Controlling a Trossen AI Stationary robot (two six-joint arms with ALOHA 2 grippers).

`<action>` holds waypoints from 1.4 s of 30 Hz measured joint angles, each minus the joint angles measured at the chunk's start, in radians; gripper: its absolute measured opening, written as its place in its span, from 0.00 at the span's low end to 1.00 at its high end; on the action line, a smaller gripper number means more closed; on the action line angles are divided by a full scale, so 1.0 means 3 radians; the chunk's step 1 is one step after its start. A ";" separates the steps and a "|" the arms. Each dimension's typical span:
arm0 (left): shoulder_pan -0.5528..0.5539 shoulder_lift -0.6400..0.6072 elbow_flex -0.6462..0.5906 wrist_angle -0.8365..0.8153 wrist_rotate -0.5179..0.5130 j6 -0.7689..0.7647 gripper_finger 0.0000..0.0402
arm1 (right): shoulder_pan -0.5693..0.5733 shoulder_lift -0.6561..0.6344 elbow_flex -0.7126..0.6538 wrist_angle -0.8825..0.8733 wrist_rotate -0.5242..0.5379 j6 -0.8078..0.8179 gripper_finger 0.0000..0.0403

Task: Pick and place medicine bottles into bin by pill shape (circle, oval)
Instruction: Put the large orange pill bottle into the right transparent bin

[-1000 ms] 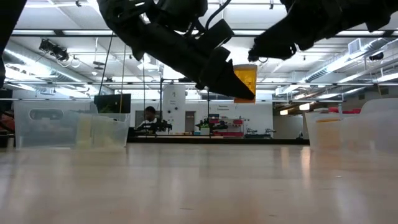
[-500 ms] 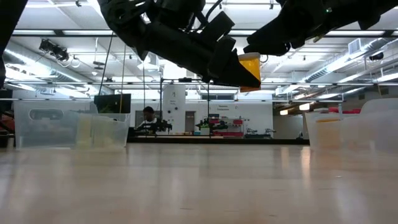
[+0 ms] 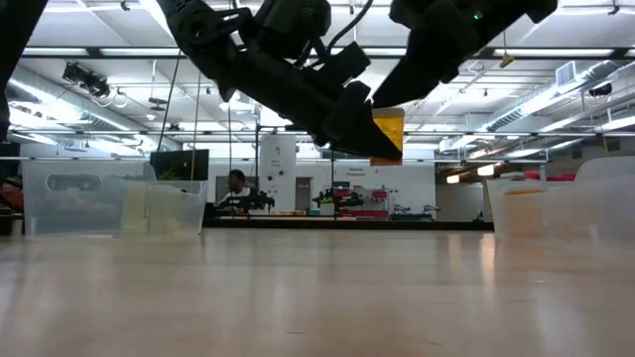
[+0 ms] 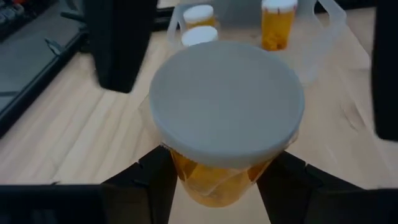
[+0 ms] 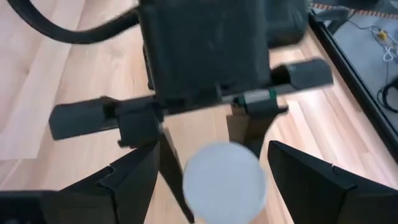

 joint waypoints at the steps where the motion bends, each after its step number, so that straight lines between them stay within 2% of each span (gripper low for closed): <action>1: -0.0004 0.0000 0.0000 -0.0025 0.0004 -0.0005 0.50 | 0.0000 0.0044 0.0036 -0.0003 0.0001 -0.0025 0.76; 23: -0.0049 0.0000 0.0113 -0.0336 0.0003 -0.0024 0.49 | 0.0000 0.0273 0.0083 -0.0189 -0.0070 -0.0051 0.76; 28: -0.0048 0.0000 0.0113 -0.0346 0.0002 -0.0025 0.51 | 0.0000 0.0271 0.0083 -0.0191 -0.0045 -0.0051 0.70; 36: -0.0049 0.0000 0.0113 -0.0352 0.0003 -0.0021 0.50 | 0.0000 0.0271 0.0083 -0.0193 -0.0023 -0.0050 0.55; 42: -0.0048 0.0000 0.0113 -0.0358 0.0000 0.0012 0.53 | -0.0001 0.0271 0.0083 -0.0193 -0.0007 -0.0095 0.56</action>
